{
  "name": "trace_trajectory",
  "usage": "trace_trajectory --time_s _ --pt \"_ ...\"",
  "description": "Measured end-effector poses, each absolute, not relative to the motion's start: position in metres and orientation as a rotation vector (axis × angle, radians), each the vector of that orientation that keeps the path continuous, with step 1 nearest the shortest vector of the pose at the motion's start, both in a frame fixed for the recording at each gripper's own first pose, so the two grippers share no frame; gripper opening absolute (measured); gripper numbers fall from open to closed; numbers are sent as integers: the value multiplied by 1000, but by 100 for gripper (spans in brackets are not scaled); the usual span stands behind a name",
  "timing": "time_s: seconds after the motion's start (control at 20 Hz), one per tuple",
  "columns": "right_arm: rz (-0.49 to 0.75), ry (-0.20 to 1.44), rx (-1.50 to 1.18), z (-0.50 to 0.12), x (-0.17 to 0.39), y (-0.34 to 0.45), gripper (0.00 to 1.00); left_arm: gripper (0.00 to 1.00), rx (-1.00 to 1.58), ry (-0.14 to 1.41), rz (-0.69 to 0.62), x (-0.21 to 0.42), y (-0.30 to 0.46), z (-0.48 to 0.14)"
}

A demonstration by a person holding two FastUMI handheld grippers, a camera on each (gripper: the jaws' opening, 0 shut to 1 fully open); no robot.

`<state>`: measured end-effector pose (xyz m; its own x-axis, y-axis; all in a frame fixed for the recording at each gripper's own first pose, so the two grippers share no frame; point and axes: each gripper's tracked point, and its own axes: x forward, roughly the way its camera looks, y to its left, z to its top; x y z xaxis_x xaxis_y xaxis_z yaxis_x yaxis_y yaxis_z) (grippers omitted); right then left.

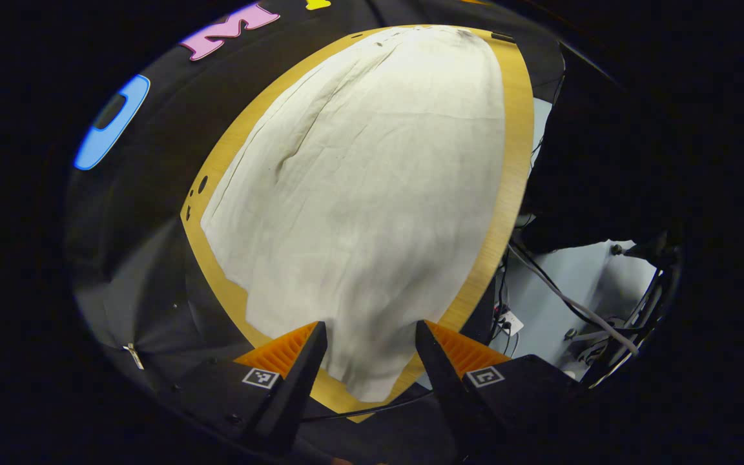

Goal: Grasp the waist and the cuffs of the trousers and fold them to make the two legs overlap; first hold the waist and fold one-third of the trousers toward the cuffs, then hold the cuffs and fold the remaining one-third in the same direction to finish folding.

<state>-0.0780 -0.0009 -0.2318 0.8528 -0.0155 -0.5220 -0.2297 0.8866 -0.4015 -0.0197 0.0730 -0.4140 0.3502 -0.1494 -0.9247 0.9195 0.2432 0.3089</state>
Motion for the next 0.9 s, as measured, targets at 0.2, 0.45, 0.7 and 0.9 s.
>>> trace_trajectory --time_s 0.2,0.45,0.7,0.9 --pt "136 547 -470 -240 -76 -1 96 86 1137 936 -914 7 69 -418" --pt "331 562 -630 -278 -65 16 96 37 1137 1043 -964 19 58 -426" --pt "568 574 -774 -328 -68 39 97 7 1166 1069 -1003 17 55 -428" --pt "799 580 -949 -381 -86 55 96 6 1205 1036 -970 15 57 -428"
